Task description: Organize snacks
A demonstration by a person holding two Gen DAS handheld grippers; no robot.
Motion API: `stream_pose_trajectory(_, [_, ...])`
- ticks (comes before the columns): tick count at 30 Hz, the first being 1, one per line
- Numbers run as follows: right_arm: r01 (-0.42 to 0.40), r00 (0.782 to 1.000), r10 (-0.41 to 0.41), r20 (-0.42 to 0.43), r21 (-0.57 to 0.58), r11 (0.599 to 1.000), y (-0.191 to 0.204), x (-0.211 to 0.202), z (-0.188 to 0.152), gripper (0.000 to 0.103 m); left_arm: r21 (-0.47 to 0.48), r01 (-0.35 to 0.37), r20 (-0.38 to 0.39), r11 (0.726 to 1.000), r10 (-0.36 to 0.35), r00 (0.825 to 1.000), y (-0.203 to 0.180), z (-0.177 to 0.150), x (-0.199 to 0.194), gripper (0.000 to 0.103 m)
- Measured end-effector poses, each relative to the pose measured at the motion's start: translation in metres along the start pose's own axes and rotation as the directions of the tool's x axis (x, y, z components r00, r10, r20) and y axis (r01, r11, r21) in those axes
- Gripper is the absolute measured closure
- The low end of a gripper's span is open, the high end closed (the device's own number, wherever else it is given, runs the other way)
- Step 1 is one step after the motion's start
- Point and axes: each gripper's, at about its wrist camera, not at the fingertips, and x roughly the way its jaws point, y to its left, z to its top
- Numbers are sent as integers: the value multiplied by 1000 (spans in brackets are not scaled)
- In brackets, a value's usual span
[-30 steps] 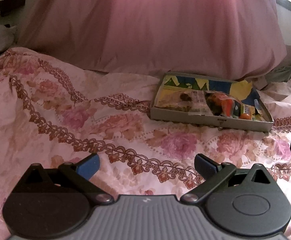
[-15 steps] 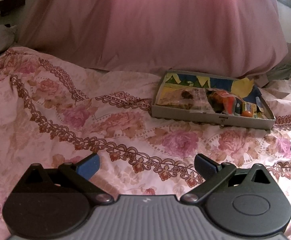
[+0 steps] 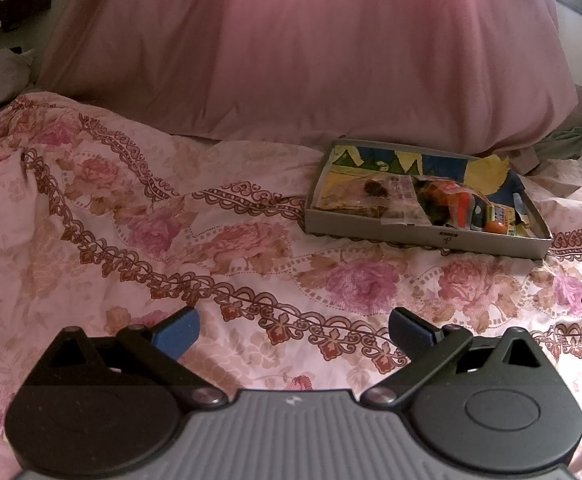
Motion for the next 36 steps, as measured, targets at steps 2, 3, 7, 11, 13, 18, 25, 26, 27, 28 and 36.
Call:
stream_pose_trajectory(2, [-1,1000,1,0,0,1000,0,0,0,1,1,1,-1,1000,-1,1000,0,0,0,0])
stream_pose_trajectory(3, [-1,1000,1,-1,0,1000,0,0,0,1,1,1,-1,1000,-1,1000,0,0,0,0])
stream_pose_trajectory(7, [0,1000,0,-1,0,1000,0,0,0,1,0,1,0,1000,-1,1000,0,0,-1,0])
stream_pose_trajectory(11, [0,1000,0,-1,-1,1000,0,0,0,1,1,2,0,1000,-2,1000,0,0,-1,0])
stream_pose_trajectory(13, [0,1000,0,-1,-1,1000,0,0,0,1,0,1,-1,1000,-1,1000,0,0,-1,0])
stream_pose_trajectory(18, [0,1000,0,-1,-1,1000,0,1,-1,1,0,1,0,1000,-1,1000,0,0,-1,0])
stream_pose_trajectory(25, [0,1000,0,-3,-2,1000,1,1,-1,1,1,2,-1,1000,-2,1000,0,0,-1,0])
stream_pose_trajectory(26, [0,1000,0,-3,-2,1000,1,1,-1,1,1,2,-1,1000,-2,1000,0,0,-1,0])
stream_pose_trajectory(27, [0,1000,0,-3,-2,1000,1,1,-1,1,1,1,0,1000,-1,1000,0,0,-1,0])
stream_pose_trajectory(28, [1,1000,-1,-3,-2,1000,1,1,-1,1,1,-2,-1,1000,2,1000,0,1,-1,0])
stream_pose_trajectory(36, [1,1000,-1,-4,-3,1000,1,1,-1,1,13,-9,-9,1000,9,1000,0,-2,-1,0])
